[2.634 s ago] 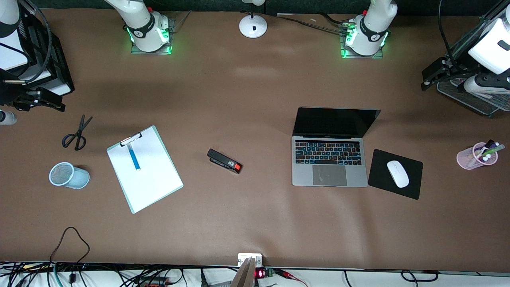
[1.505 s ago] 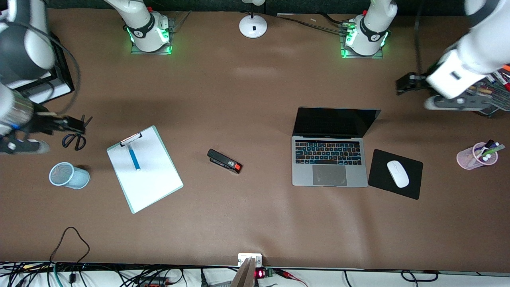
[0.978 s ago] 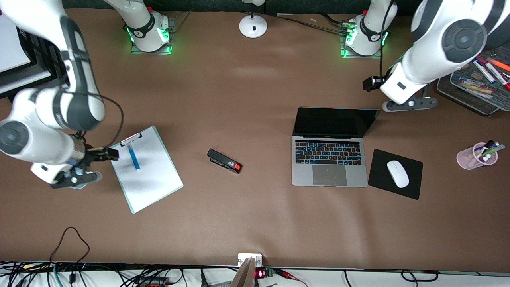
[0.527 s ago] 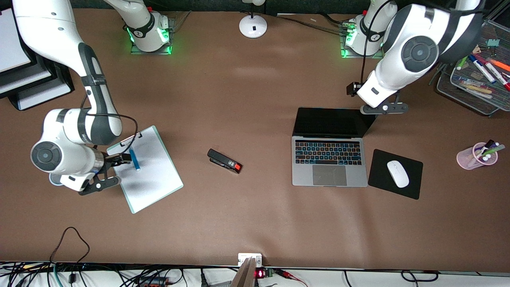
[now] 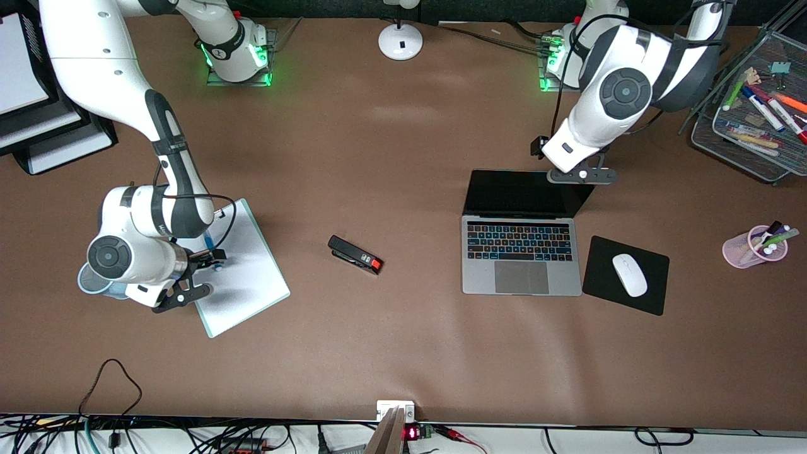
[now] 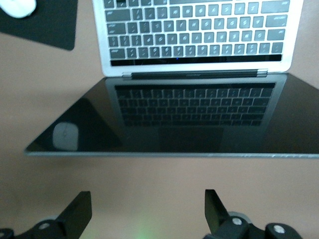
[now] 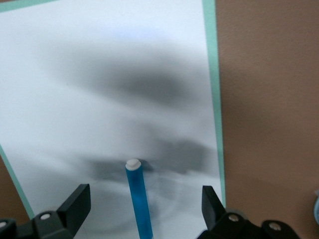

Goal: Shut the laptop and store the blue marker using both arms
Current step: 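Grasp the marker with the right gripper while the left gripper lowers the lid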

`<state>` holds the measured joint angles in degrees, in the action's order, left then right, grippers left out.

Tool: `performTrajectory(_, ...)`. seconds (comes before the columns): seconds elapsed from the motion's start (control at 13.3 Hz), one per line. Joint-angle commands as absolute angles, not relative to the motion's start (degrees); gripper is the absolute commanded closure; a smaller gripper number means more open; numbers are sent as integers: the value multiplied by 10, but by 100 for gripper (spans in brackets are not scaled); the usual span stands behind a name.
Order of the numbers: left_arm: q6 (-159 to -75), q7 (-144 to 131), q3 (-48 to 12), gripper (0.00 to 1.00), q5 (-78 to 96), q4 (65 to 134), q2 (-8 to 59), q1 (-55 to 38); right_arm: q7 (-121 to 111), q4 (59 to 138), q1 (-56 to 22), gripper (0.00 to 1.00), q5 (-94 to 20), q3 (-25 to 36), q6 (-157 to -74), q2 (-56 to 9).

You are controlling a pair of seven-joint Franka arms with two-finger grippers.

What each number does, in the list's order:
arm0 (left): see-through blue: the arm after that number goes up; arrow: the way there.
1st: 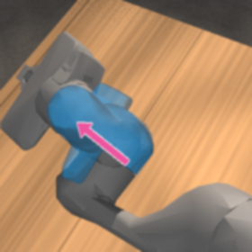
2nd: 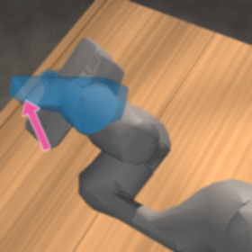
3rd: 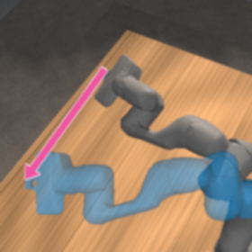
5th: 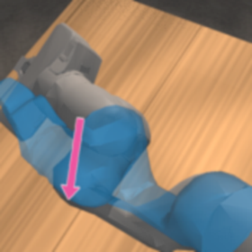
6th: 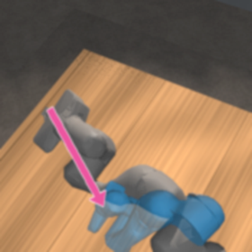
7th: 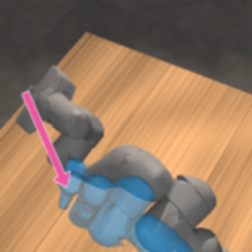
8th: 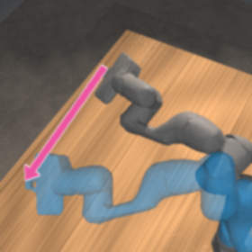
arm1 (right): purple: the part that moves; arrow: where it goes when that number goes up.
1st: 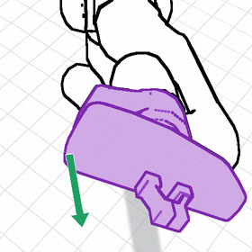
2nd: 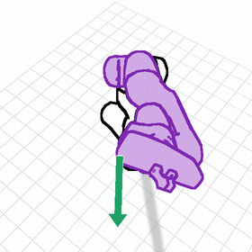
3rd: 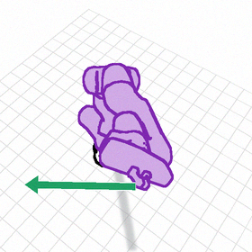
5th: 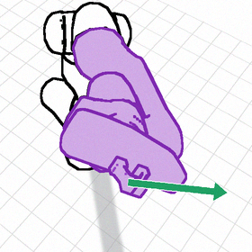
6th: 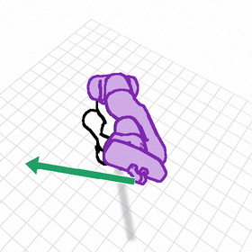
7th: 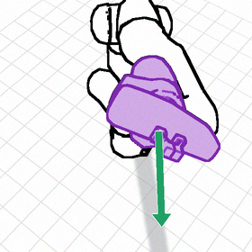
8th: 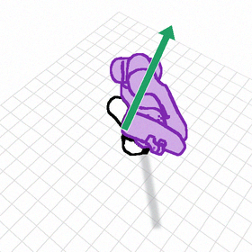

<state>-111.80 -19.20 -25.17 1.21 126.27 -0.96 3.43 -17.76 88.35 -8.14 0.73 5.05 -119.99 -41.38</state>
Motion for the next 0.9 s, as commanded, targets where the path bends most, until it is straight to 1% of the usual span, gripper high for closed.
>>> performTrajectory(0.0,-1156,-190,-263,0,8,1267,11,35,-190,879,-86,9,3,47,-1207,-421)
performTrajectory(0.15,-1171,-190,-263,0,7,1265,23,35,-192,880,-91,9,4,47,-1206,-423)
performTrajectory(0.23,-1180,-190,-263,0,6,1264,24,35,-198,883,-91,12,4,47,-1205,-424)
performTrajectory(0.53,-1225,-190,-262,0,4,1257,39,38,-203,885,-87,16,4,47,-1208,-431)
performTrajectory(0.6,-1229,-192,-262,0,4,1245,46,40,-205,885,-87,19,4,47,-1208,-432)
performTrajectory(0.75,-1230,-193,-260,0,4,1231,54,41,-214,885,-86,28,4,47,-1208,-432)
performTrajectory(0.83,-1230,-194,-259,0,4,1219,67,42,-214,885,-86,31,4,48,-1208,-432)
